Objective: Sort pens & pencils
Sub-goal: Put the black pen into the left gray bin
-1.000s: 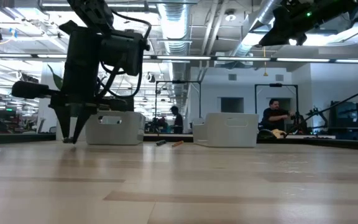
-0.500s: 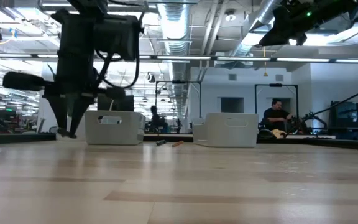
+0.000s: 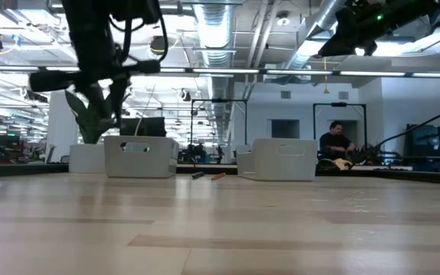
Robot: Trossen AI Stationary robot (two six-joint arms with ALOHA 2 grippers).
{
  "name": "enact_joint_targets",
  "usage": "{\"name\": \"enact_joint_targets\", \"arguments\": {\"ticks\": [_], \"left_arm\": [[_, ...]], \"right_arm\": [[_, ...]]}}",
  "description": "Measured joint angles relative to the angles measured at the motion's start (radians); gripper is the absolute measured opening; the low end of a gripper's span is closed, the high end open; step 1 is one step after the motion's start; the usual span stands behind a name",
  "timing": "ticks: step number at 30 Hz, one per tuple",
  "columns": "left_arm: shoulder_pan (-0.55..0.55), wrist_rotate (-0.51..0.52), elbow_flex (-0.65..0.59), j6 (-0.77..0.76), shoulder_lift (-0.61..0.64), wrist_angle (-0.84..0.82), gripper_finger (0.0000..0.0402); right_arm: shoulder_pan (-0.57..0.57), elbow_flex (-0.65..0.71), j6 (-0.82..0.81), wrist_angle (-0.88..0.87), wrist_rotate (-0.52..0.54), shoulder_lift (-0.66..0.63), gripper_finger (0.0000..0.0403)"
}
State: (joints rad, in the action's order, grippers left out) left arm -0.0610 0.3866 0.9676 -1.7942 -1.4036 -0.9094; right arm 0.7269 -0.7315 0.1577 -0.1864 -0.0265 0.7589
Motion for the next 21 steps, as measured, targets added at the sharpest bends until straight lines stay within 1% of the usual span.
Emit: {"name": "enact_joint_targets", "arguments": {"ticks": [2,5,9,12,17,19,21], "left_arm": [[0.020,0.043,0.000,0.080,0.040,0.038,0.0032],[0.066,0.090,0.000,0.254,0.095,0.098,0.0032],[0.166,0.086,0.000,0.510,0.149,0.187,0.0032],[0.259,0.034,0.000,0.688,0.173,0.248,0.0032],[0.421,-0.106,0.000,0.984,0.177,0.290,0.0032],[0.476,-0.159,0.000,1.068,0.173,0.294,0.0032],[0.523,-0.183,0.000,1.119,0.173,0.293,0.0032]], "right_arm": [[0.000,0.000,0.000,0.000,0.000,0.000,0.0122],[0.000,0.000,-0.001,0.000,0.000,0.000,0.0122],[0.000,0.000,-0.001,0.000,0.000,0.000,0.0122],[0.000,0.000,-0.001,0.000,0.000,0.000,0.0122],[0.000,0.000,-0.001,0.000,0.000,0.000,0.0122],[0.000,0.000,-0.002,0.000,0.000,0.000,0.0122],[0.000,0.000,-0.002,0.000,0.000,0.000,0.0122]]}}
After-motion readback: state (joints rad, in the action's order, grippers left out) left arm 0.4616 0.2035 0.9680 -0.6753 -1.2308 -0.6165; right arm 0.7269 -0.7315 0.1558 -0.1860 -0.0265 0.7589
